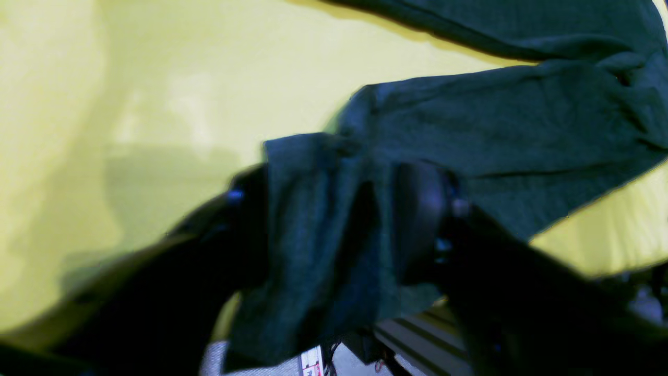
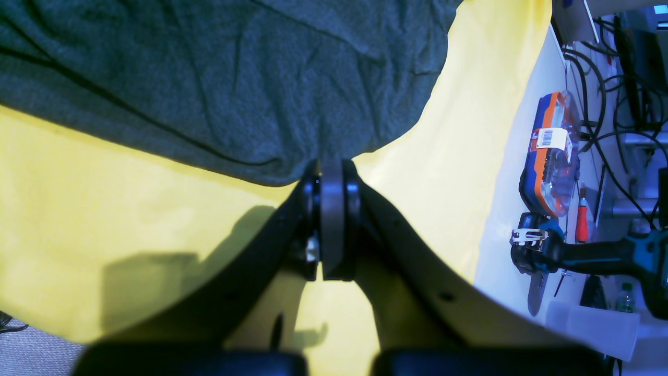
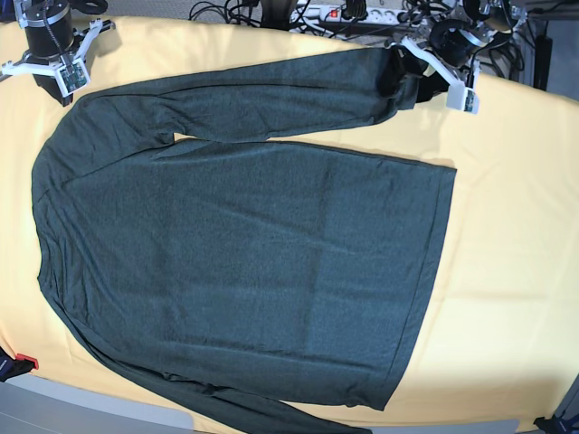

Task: Fold the T-shirt properly
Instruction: 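Drag the sleeve cuff with the left gripper across the shirt body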

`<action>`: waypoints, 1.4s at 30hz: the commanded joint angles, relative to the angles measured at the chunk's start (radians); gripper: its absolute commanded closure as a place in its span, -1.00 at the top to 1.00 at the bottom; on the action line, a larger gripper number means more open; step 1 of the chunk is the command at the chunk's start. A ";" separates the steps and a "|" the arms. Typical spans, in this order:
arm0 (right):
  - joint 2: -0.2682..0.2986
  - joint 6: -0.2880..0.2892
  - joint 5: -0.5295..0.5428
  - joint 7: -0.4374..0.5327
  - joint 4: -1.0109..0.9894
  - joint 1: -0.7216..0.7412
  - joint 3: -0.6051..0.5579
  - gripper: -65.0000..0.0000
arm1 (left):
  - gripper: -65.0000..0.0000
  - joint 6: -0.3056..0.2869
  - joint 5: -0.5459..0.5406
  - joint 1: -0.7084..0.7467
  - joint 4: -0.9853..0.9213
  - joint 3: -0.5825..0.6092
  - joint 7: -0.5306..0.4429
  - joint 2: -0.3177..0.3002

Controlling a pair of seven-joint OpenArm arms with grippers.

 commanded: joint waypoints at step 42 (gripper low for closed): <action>0.033 0.095 0.171 0.090 -0.500 0.513 0.008 -1.00 | -1.00 -0.523 -0.167 -0.022 0.144 -0.001 -0.010 -0.058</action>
